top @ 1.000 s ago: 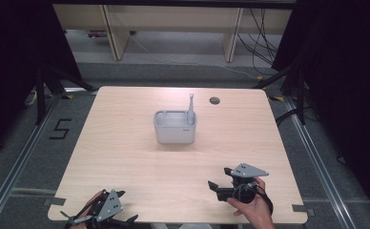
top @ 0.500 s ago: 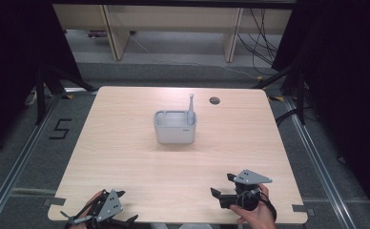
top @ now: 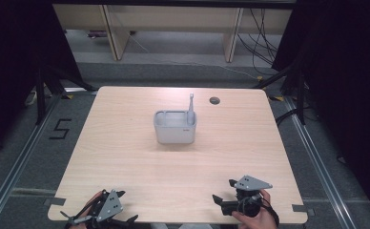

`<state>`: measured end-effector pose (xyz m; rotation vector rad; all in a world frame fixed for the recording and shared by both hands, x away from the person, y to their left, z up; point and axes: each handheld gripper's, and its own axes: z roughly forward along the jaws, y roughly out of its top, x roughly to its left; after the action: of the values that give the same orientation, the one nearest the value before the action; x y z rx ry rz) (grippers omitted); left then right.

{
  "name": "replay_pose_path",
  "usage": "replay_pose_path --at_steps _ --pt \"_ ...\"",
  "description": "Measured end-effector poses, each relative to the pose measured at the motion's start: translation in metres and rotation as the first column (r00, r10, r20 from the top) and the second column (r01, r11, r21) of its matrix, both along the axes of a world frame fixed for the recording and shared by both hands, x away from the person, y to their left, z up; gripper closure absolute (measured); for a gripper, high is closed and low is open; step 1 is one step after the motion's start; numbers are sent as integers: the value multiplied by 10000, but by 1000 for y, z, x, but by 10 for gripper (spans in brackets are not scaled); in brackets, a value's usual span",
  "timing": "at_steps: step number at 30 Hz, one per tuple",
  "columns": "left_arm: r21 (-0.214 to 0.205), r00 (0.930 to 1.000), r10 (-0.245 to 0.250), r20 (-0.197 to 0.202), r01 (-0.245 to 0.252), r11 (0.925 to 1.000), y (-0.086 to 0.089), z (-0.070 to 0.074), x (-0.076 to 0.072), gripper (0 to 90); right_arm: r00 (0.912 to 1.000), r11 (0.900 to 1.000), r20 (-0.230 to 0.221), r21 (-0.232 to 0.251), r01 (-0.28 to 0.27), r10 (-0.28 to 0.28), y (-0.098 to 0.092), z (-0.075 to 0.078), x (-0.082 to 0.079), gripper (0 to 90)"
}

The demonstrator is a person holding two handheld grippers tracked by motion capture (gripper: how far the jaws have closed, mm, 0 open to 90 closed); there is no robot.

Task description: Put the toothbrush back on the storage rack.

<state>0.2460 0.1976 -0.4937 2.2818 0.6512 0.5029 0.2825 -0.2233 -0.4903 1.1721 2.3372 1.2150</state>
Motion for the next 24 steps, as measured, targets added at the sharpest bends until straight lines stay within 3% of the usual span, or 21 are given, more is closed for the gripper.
replay_pose_path --at_steps 7,11,22,24 --pt "-1 10000 -3 -10 3 10000 0 0 0 153 9997 9996 -237 -268 -88 81 0 -4 -4 168" --pt "-16 10000 51 -28 -51 10000 0 0 0 152 9996 9984 -90 -505 -258 254 -2 -4 -4 168" --pt "147 10000 -67 -54 68 9999 2 1 1 151 9993 9992 -333 -335 -195 184 -1 -7 -6 168" --pt "153 10000 -72 -56 73 9999 2 1 1 150 9996 9981 -154 -558 -249 241 -3 -6 -5 167"
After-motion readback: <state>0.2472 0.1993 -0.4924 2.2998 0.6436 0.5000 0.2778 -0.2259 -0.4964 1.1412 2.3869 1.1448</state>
